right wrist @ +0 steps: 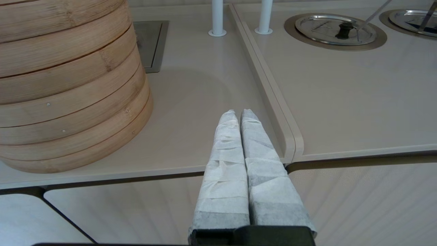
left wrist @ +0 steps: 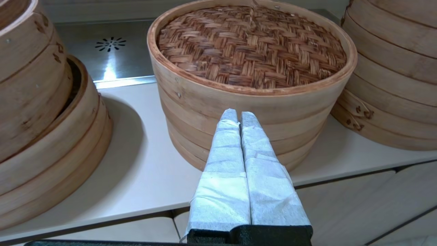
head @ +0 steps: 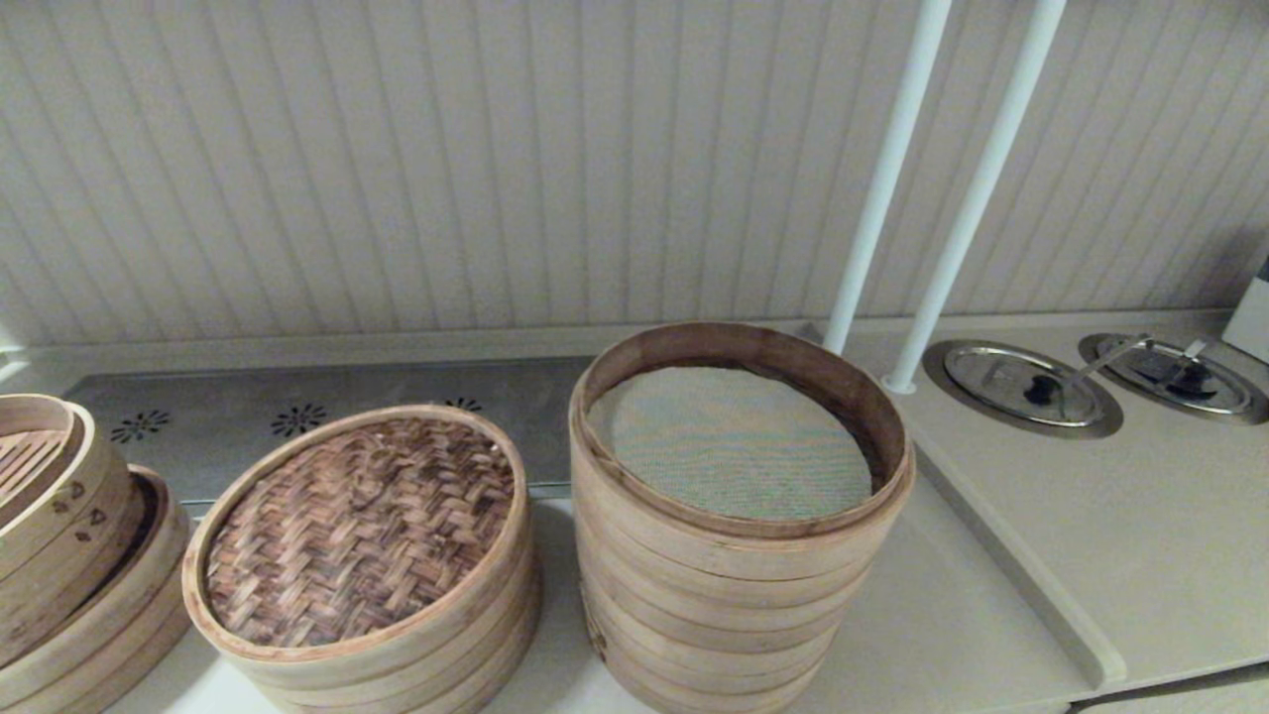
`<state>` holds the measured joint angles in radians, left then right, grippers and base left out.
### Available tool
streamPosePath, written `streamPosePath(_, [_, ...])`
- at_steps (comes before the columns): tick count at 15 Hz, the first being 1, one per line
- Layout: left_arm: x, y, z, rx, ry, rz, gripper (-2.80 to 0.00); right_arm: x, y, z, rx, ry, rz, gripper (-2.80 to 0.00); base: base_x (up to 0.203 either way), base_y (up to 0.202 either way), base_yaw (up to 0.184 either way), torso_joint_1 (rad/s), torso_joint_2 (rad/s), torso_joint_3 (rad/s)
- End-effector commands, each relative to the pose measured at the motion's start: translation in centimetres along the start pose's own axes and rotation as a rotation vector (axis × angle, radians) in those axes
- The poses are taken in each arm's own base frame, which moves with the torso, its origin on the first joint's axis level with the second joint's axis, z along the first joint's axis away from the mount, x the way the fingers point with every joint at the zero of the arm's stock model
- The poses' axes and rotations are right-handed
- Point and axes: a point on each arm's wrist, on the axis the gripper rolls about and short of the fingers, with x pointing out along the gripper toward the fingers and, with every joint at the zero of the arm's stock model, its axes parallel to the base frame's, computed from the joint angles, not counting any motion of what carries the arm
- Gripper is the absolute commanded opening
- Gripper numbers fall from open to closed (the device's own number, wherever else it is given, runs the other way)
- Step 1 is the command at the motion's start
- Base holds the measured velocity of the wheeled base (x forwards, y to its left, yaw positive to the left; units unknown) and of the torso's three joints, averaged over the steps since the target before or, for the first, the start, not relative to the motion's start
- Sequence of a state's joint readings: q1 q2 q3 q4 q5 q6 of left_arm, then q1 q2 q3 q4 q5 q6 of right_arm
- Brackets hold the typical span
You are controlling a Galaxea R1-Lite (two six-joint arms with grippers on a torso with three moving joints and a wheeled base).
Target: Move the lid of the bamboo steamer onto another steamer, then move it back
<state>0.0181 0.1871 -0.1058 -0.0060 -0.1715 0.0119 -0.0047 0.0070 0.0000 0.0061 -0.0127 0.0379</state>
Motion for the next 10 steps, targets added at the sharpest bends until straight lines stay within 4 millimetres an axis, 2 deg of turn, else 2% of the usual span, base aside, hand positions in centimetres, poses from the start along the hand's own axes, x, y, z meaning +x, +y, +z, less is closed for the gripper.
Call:
streamPosePath(1, [-0.5,-0.1,-0.9,0.019,-0.04,-0.004,-2.8,0.0,0.0,0.0,-0.001,0.002,0.0,-2.8,0.0,0.0,0.0,0.0,0.0,0.0])
streamPosePath(3, [-0.7,0.0,-2.1,0.067,-0.054,0.053,-2.8,0.0,0.0,0.0,0.0,0.002,0.0,-2.8,0.0,0.0,0.0,0.0,0.0,0.0])
streamPosePath(6, [-1.2,0.0,-2.5,0.101,-0.116,0.075,-2.8,0.0,0.0,0.0,0.0,0.002,0.0,-2.8,0.0,0.0,0.0,0.0,0.0,0.0])
streamPosePath(10, [-0.9,0.1,-3.2,0.151,-0.103,0.105,-2.8,0.0,0.0,0.0,0.0,0.002,-0.001,-2.8,0.0,0.0,0.0,0.0,0.0,0.0])
